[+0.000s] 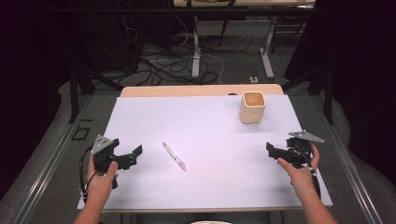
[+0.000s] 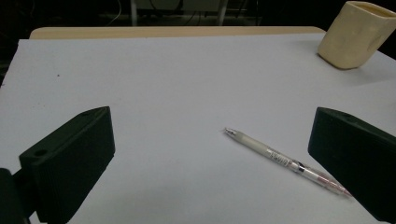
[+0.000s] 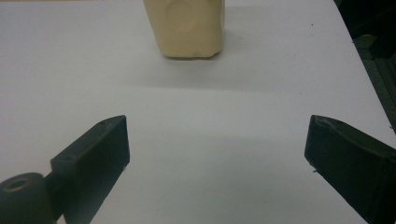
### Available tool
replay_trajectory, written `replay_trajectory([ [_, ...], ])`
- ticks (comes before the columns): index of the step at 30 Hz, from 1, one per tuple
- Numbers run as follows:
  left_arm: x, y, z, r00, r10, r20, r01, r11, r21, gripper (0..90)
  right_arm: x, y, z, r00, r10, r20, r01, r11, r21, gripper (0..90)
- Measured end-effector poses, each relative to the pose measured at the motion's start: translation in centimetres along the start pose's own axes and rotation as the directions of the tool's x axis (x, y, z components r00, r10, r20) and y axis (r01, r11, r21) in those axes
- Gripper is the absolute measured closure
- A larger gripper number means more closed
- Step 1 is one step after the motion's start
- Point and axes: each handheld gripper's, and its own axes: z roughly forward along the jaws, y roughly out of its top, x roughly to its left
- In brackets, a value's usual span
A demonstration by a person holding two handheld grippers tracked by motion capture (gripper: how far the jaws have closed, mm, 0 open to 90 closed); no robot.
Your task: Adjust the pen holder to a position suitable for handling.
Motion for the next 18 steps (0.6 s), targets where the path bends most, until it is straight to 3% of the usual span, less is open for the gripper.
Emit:
replay_trajectory([
  [13, -0.09, 0.13, 0.4, 0.9999, 0.006, -0.01, -0.006, 1.0, 0.004, 0.4, -0.43, -0.14, 0.0, 0.9997, 0.005, 0.022, -0.006, 1.0, 0.019, 13.6],
  [18, -0.04, 0.06, 0.32, 0.9994, -0.015, -0.03, 0.015, 0.9999, 0.004, 0.4, -0.41, 0.04, 0.22, 0.9996, 0.014, 0.023, -0.014, 0.999, 0.029, 14.7],
])
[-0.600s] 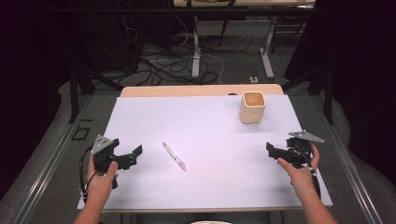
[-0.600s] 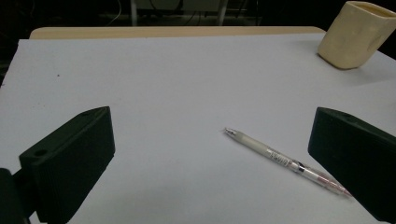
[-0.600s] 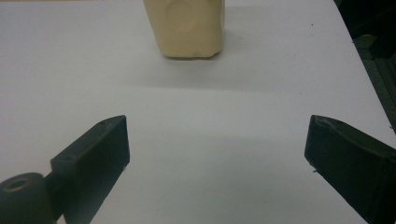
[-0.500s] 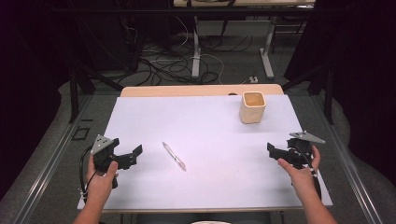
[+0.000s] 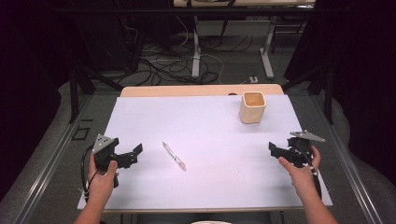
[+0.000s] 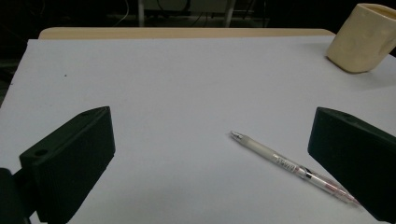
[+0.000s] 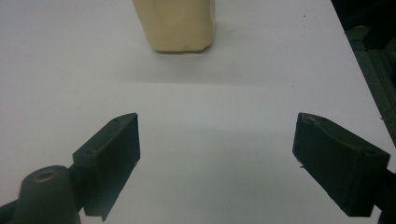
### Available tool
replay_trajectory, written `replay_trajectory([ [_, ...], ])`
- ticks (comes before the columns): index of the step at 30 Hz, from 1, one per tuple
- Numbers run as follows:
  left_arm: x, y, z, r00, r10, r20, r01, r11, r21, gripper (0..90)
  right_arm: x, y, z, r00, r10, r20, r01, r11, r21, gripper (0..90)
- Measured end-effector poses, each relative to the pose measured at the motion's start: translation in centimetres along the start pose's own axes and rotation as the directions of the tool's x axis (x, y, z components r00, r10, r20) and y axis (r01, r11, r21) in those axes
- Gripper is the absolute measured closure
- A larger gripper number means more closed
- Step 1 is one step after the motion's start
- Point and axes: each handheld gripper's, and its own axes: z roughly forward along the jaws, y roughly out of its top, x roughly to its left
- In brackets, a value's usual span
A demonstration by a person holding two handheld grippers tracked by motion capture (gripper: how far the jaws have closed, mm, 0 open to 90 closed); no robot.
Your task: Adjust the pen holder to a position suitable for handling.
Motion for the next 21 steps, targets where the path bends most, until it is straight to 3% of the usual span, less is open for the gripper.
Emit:
replay_trajectory([
  [7, 0.4, -0.2, -0.3, 0.9973, -0.022, -0.071, 0.023, 0.9995, 0.021, 0.4, 0.7, 0.3, 0.2, 0.9999, -0.011, -0.003, 0.011, 1.0, 0.005, 14.9],
  [15, 0.6, -0.3, -0.1, 0.9927, -0.025, -0.118, 0.029, 0.9988, 0.039, 0.4, 1.4, 1.1, 0.0, 0.9979, -0.061, 0.019, 0.061, 0.998, 0.0, 15.2],
  [21, 0.8, -0.4, 0.0, 0.9887, -0.025, -0.148, 0.032, 0.9982, 0.051, 0.1, 1.6, 1.7, 0.4, 0.997, -0.07, 0.034, 0.069, 0.997, 0.025, 15.4],
])
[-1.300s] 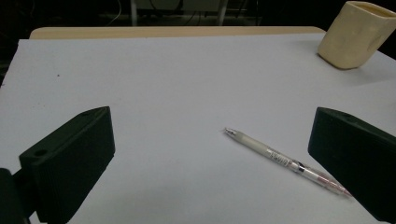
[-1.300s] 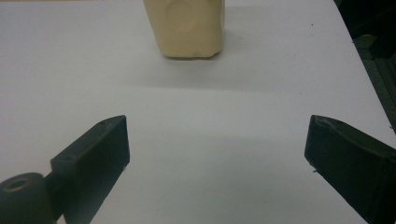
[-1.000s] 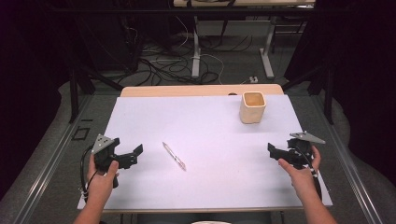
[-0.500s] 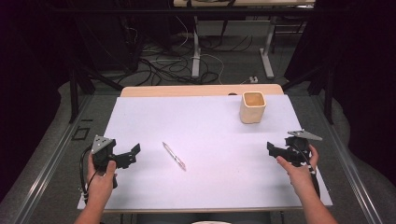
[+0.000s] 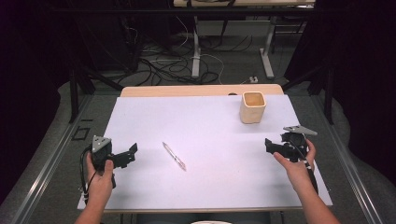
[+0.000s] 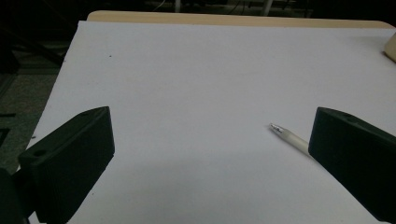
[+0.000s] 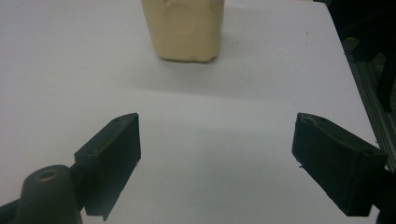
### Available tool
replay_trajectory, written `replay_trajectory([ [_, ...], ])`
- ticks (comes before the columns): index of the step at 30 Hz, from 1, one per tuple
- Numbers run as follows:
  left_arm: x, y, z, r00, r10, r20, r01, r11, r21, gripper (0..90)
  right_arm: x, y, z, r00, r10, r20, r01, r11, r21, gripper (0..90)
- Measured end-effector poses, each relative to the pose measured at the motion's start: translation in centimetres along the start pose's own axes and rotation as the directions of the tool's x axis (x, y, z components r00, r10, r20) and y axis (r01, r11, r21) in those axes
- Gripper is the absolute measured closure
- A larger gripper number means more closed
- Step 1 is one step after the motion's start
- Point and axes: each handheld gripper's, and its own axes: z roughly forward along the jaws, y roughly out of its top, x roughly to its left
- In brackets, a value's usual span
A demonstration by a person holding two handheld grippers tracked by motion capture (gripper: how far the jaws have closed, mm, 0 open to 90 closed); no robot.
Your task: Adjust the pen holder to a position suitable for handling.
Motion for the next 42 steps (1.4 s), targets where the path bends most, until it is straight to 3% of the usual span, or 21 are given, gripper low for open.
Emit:
replay_trajectory([
  [12, -0.2, 0.0, 0.1, 0.9999, 0.012, -0.007, -0.012, 0.9998, 0.016, 0.1, 0.3, 1.8, 0.7, 0.999, -0.027, -0.037, 0.027, 1.0, 0.002, 18.3],
  [17, -0.3, 0.0, 0.2, 0.9997, 0.017, -0.015, -0.016, 0.9995, 0.027, 0.1, 0.0, 3.3, 1.3, 0.9985, -0.022, -0.051, 0.024, 0.999, 0.033, 21.5],
  [27, -0.4, -0.1, 0.3, 0.9997, 0.025, -0.008, -0.024, 0.9988, 0.043, 0.1, -0.6, 6.1, 2.5, 0.9998, -0.001, -0.02, 0.003, 0.996, 0.095, 28.9],
  [30, -0.5, -0.1, 0.4, 0.9997, 0.025, -0.005, -0.024, 0.9989, 0.04, 0.1, -1.0, 7.9, 3.0, 1.0, -0.004, 0.004, 0.004, 0.994, 0.106, 30.3],
  [36, -0.5, -0.1, 0.4, 0.9997, 0.026, -0.001, -0.026, 0.9984, 0.051, 0.1, -1.4, 10.4, 3.7, 0.9997, 0.024, -0.009, -0.023, 0.993, 0.119, 32.3],
  [42, -0.5, -0.1, 0.4, 0.9996, 0.027, 0.007, -0.027, 0.9981, 0.056, 0.1, -1.3, 12.4, 4.6, 0.999, 0.045, 0.006, -0.045, 0.99, 0.136, 33.9],
])
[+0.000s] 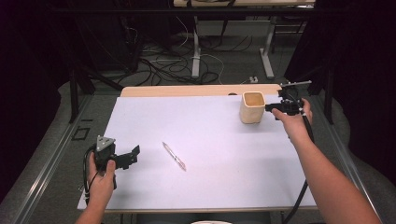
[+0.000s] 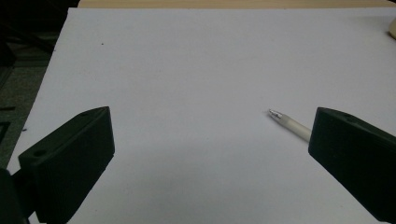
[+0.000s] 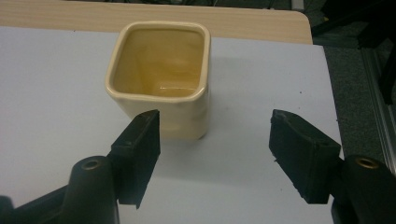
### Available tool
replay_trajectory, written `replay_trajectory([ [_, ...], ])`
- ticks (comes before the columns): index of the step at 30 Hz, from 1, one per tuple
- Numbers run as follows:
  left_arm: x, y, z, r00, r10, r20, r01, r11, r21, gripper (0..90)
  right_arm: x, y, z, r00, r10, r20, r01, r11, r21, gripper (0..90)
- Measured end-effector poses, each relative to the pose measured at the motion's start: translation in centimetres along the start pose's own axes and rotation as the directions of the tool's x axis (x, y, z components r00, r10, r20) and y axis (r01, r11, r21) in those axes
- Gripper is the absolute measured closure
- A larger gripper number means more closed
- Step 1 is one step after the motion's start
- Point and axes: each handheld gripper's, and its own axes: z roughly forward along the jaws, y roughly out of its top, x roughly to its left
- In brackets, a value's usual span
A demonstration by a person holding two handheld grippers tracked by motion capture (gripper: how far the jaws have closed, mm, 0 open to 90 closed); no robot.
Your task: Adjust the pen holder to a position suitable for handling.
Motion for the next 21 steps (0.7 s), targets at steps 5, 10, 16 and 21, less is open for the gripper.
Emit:
replay_trajectory([
  [5, -0.1, 0.0, 0.1, 1.0, -0.004, 0.0, 0.004, 1.0, -0.002, 0.2, 0.3, 1.2, 0.4, 0.9996, -0.017, 0.021, 0.017, 1.0, 0.014, 40.5],
  [10, 0.0, 0.0, 0.1, 1.0, -0.005, 0.002, 0.005, 1.0, 0.0, 0.2, 0.7, 2.4, 1.4, 0.9992, -0.021, 0.033, 0.02, 0.999, 0.048, 48.6],
  [16, 0.0, 0.0, 0.2, 1.0, 0.0, 0.005, 0.0, 1.0, -0.002, 0.2, 0.8, 3.3, 2.2, 0.9995, -0.018, 0.025, 0.016, 0.998, 0.068, 54.9],
  [21, 0.0, -0.1, 0.3, 1.0, -0.007, 0.004, 0.007, 1.0, 0.0, 0.2, 0.7, 3.9, 3.1, 0.9999, -0.002, 0.016, 0.001, 0.997, 0.082, 59.8],
])
